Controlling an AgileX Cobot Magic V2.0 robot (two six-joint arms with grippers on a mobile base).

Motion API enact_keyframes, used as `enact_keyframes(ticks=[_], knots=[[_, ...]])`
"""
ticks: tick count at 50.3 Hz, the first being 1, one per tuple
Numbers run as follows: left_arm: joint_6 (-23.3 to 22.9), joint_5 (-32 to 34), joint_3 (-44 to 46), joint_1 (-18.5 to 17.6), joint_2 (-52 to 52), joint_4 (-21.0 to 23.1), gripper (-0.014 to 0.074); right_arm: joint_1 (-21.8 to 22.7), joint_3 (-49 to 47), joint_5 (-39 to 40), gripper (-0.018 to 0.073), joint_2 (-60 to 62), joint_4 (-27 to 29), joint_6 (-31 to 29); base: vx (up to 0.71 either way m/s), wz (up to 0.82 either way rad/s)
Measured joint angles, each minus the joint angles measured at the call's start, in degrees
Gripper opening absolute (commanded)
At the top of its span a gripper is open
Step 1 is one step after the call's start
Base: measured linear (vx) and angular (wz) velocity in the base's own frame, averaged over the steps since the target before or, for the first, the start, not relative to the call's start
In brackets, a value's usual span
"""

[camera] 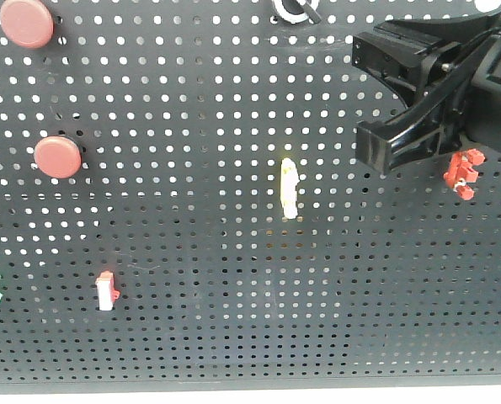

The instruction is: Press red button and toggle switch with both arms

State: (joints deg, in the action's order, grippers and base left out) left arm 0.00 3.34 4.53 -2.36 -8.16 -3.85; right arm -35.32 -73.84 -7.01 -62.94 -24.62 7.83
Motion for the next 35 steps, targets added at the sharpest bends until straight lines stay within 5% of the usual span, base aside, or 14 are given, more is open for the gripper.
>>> enact_keyframes(ticks=[8, 18, 35], knots=[[-0.6, 1.7, -6.0, 0.1, 8.3, 0.8, 0.0002, 0.0, 0.0, 0.1, 0.0, 0.0, 0.0, 0.0, 0.0, 0.0], [-0.6, 0.0, -6.1, 0.1, 8.8, 5.5, 0.0002, 0.0, 0.0, 0.1, 0.0, 0.0, 0.0, 0.0, 0.0, 0.0], [-0.6, -0.4, -6.1, 0.1, 8.8, 6.4, 0.0002, 0.0, 0.0, 0.0, 0.0, -0.1, 0.0, 0.0, 0.0, 0.0]])
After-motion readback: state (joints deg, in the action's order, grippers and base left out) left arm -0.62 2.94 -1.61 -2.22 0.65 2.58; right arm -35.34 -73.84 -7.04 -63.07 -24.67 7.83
